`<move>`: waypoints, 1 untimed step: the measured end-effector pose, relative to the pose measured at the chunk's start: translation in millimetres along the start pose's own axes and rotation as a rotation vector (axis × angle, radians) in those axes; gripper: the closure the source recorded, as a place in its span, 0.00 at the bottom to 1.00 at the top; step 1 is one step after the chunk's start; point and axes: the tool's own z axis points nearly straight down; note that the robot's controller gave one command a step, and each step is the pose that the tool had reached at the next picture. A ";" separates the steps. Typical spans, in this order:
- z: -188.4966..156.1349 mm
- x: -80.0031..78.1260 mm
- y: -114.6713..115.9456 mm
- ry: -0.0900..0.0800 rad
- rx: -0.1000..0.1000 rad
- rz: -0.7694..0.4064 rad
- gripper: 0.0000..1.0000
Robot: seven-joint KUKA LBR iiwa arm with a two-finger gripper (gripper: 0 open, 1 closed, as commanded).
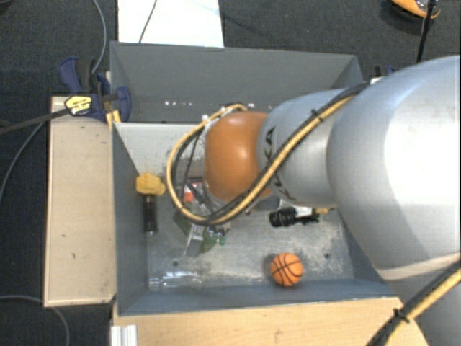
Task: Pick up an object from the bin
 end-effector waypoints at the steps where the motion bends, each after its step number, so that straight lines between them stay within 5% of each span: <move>1: 11.3 -0.6 -7.0 -0.006 -0.008 0.119 1.00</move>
Offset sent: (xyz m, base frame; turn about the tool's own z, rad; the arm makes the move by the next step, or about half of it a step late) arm 0.0000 0.0000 0.0000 0.0000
